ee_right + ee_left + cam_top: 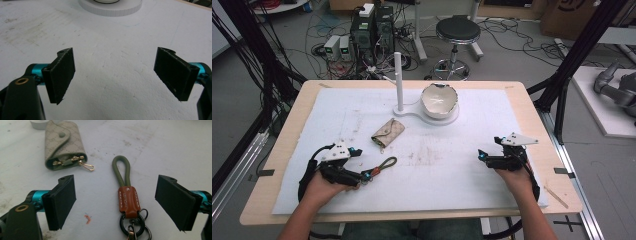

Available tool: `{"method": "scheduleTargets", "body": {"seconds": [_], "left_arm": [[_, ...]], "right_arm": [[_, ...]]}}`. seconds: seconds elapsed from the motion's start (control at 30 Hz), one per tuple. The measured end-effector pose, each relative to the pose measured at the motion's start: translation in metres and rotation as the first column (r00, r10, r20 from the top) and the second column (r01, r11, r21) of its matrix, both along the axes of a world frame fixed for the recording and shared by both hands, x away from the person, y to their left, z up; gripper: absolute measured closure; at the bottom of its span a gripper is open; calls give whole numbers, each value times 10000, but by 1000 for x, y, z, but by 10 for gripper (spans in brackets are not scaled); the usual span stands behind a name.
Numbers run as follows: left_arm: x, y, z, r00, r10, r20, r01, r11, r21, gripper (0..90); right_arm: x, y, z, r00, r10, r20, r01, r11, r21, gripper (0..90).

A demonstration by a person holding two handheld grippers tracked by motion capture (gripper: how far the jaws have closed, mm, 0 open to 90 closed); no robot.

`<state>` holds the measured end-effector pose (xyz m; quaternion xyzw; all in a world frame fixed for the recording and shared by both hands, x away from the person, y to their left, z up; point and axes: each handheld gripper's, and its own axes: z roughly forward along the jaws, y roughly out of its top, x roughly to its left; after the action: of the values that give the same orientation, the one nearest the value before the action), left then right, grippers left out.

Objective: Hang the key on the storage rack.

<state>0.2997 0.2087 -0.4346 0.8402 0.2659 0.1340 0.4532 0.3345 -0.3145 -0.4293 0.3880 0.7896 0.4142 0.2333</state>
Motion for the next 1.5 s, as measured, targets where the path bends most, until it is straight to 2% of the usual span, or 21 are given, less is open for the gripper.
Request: {"method": "scheduleTargets", "body": {"seconds": [0.07,0.23,0.47,0.63,0.9,1.07,1.17,1.2,1.27,1.43,1.5], "left_arm": [[0,-5,-1,9997,-199,-111,201,9996,202,170],[3,-13,-7,9985,-289,-468,324,9966,752,196],[5,-19,-11,9973,-325,-660,391,9941,1016,234],[6,-22,-14,9955,-379,-868,492,9901,1314,300],[6,-24,-13,9948,-332,-962,466,9891,1400,445],[4,-26,-12,9935,-642,-943,780,9853,1520,589],[5,-25,-12,9922,-621,-1080,770,9872,1400,627],[7,-21,-13,9912,-533,-1212,671,9913,1131,660],[9,-20,-13,9894,-571,-1338,699,9932,929,670],[6,-24,-11,9925,-616,-1058,763,9871,1409,683],[7,-23,-11,9888,-744,-1295,892,9896,1127,690]], "right_arm": [[0,0,0,10000,16,12,-16,10000,-20,175],[0,2,0,9999,94,53,-94,9999,-131,176],[-2,3,0,9999,135,14,-134,9998,-174,176],[-1,3,-1,9999,128,10,-128,9997,-206,177],[-3,4,-1,9998,204,-44,-206,9994,-261,178],[-3,4,-1,9999,164,-23,-164,9996,-238,178],[-3,4,-1,9998,177,-44,-178,9995,-246,179],[-3,4,-1,9999,161,-51,-162,9996,-246,178],[-3,4,-2,9998,209,-34,-210,9994,-287,179],[-3,5,-1,9998,218,29,-217,9994,-281,179],[-3,6,-1,9998,212,12,-212,9995,-251,179]]}}
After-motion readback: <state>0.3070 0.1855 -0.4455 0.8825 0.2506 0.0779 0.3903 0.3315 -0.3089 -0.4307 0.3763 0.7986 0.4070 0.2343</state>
